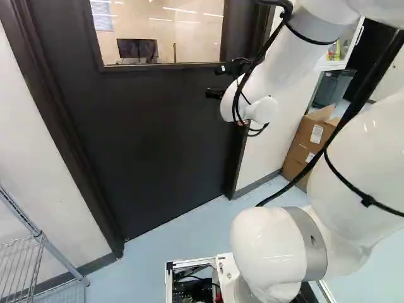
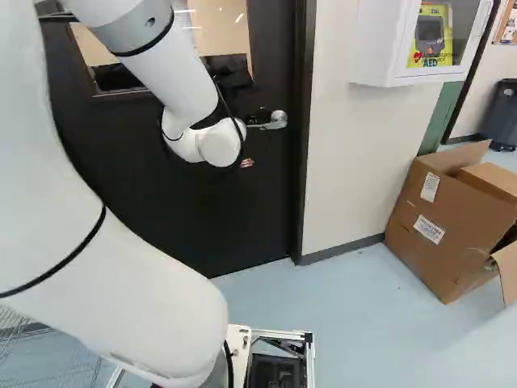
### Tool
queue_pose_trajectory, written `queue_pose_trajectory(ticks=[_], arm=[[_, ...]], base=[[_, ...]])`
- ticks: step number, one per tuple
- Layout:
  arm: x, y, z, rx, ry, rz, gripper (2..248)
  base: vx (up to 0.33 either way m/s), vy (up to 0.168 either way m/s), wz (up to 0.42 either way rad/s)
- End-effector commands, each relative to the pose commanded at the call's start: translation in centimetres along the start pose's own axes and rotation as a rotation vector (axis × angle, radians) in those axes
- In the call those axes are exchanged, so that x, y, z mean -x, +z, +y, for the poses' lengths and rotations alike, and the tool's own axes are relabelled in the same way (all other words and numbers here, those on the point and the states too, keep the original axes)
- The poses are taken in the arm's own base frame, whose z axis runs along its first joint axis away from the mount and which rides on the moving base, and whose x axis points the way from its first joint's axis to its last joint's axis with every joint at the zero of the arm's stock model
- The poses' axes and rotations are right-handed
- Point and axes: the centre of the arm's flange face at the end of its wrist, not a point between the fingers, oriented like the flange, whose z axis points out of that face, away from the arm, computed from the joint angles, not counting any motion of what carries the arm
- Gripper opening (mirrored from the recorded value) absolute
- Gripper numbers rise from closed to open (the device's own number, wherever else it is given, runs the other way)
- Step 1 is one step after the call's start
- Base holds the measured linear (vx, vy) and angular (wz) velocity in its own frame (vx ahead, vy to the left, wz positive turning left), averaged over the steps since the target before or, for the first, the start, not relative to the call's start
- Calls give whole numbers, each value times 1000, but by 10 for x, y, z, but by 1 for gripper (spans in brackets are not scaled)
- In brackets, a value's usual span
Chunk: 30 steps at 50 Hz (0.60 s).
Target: Open the door and move inside
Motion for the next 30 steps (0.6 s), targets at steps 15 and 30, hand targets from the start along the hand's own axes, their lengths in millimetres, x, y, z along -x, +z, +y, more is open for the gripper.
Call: queue_pose_trajectory(ticks=[15,30], arm=[[-7,28,12,-27,-53,-72,247],[-12,46,23,-36,-91,-128,247]], base=[[0,0,0],[0,0,0]])
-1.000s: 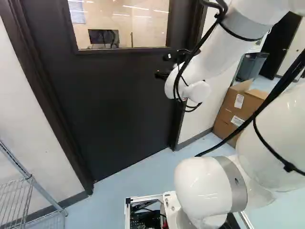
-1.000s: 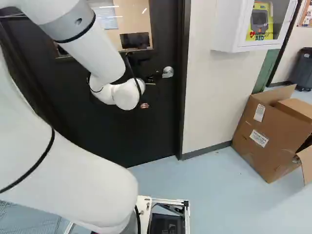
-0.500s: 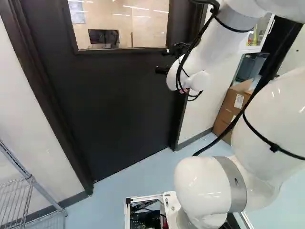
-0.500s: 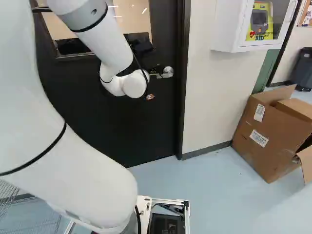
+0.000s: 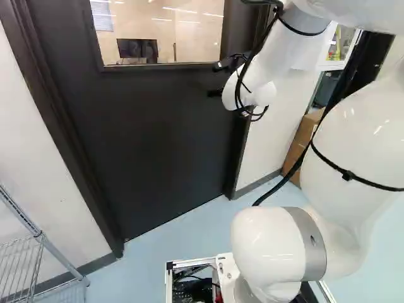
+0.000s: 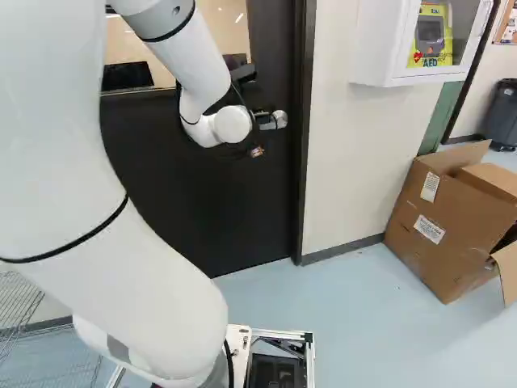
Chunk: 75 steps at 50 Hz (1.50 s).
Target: Open the door and move inside
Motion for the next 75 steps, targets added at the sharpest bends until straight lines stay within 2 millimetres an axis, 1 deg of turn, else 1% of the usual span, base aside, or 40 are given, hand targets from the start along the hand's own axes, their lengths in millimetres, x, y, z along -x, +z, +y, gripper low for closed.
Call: queue_pose_trajectory(ticks=[12,21,37,75], arm=[[7,3,-1,-5,2,-18,247],[15,7,-3,-11,7,-35,247],[31,20,-5,-23,15,-68,247],[69,33,-15,-50,35,-145,247]], base=[[0,0,0],[0,0,0],[0,0,0],[0,0,0]])
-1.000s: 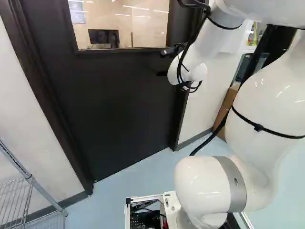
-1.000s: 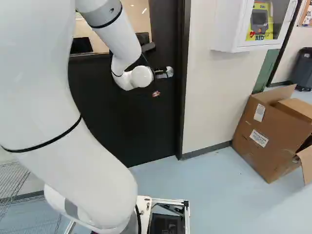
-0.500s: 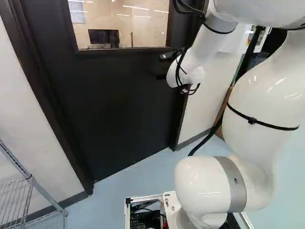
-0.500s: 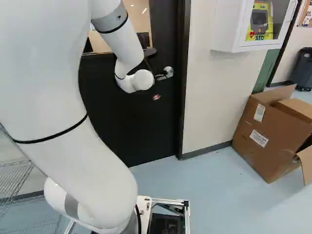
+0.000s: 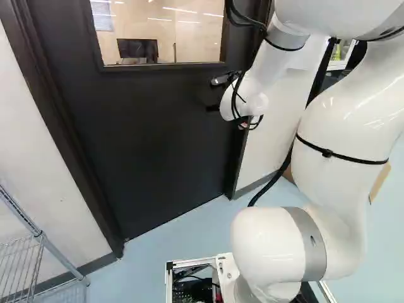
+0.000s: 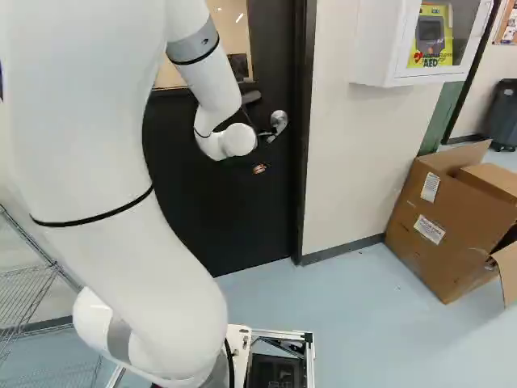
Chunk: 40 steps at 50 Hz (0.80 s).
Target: Open the door and move inside
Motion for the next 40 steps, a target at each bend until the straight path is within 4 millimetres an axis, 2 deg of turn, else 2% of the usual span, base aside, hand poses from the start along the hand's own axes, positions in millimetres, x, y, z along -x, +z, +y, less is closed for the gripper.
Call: queue_pose_trajectory(ticks=[30,40], arm=[[29,16,-6,-21,16,-61,247],[33,18,-6,-23,18,-68,247]], base=[[0,0,0],[0,0,0]])
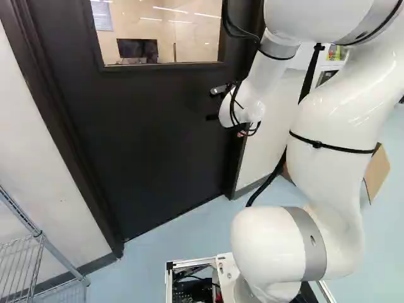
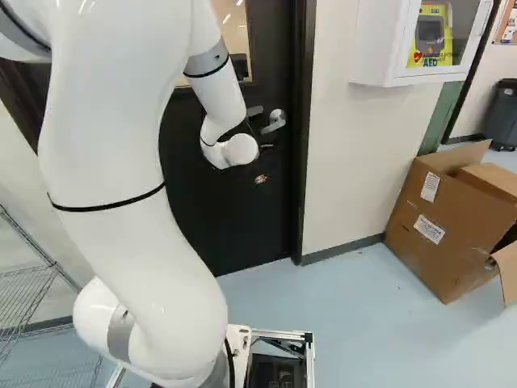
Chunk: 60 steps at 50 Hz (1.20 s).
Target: Open the door and move inside
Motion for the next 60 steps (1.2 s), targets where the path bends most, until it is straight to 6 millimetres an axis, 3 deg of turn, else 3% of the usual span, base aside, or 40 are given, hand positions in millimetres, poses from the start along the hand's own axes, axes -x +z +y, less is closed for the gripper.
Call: queue_pose_trajectory(ticks=[15,60], arm=[[-1,7,4,25,34,-11,247],[-25,61,26,205,264,101,247]], base=[[0,0,0],[0,0,0]])
